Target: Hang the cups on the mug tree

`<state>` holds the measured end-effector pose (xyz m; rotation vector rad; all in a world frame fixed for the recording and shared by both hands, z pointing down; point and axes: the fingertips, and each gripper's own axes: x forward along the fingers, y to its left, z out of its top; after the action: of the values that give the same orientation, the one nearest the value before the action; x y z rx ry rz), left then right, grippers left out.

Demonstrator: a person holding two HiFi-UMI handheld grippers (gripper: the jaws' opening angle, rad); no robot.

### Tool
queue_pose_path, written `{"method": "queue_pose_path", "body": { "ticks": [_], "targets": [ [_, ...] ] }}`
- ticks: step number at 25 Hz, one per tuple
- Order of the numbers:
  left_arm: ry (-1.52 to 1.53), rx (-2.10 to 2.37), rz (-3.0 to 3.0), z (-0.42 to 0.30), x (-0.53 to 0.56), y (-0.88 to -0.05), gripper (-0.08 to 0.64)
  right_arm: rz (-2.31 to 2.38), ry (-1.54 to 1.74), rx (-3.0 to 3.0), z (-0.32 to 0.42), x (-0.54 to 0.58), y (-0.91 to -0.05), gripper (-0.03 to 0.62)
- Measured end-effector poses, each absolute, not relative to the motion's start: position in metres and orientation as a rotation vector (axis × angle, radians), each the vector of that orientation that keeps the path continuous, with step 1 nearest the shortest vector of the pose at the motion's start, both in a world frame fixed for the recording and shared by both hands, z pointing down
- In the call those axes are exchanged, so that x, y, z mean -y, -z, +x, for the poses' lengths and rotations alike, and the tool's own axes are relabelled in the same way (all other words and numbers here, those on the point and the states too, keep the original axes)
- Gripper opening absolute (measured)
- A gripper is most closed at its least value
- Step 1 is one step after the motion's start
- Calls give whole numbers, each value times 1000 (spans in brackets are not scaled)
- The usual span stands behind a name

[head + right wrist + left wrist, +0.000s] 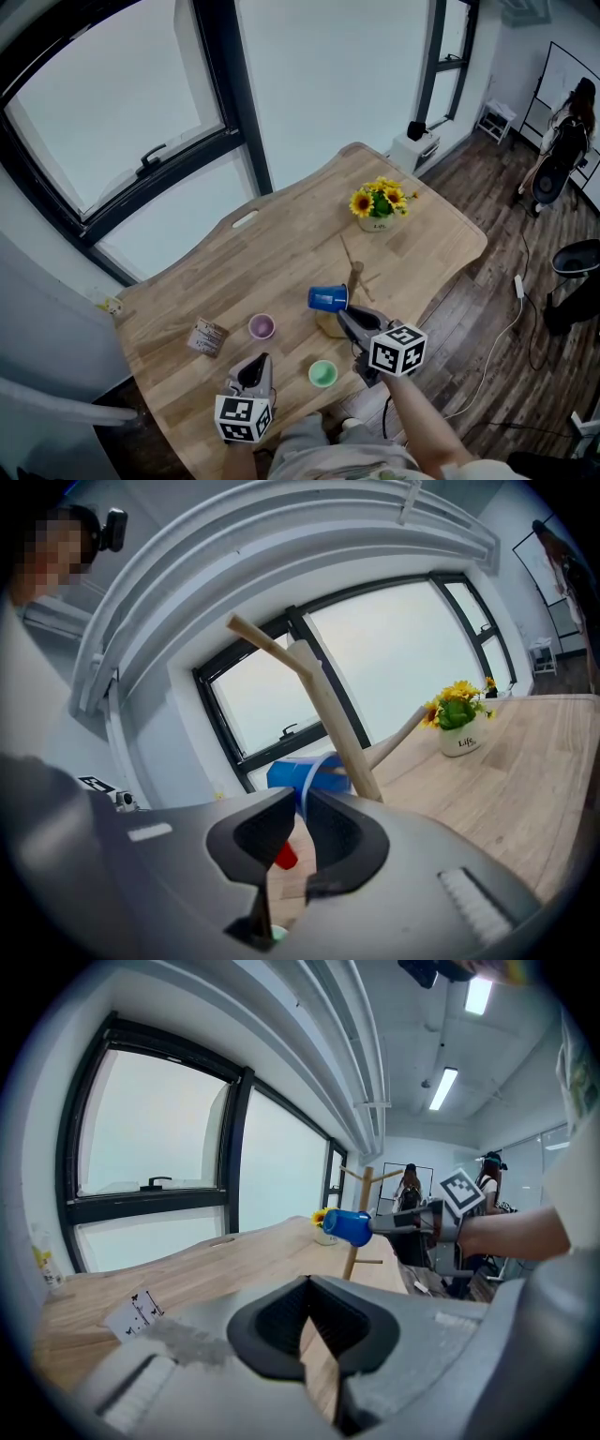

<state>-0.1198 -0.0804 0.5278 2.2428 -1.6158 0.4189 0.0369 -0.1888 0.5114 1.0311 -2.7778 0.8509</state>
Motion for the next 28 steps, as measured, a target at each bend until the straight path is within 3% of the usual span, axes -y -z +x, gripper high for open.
{"method": "queue_pose_path", "body": {
  "ticks": [6,15,28],
  "targets": [
    [-428,1629,2229,-120,72,-528,5,1028,-760,2713,38,187,-518,46],
    [-428,1649,2216,-118,60,-526,5,1021,-666,2678,46,177,-515,117],
    [-433,1685,2182,-123,44,-527,5,853,-208,2587,62,121,-498,158]
  ]
}}
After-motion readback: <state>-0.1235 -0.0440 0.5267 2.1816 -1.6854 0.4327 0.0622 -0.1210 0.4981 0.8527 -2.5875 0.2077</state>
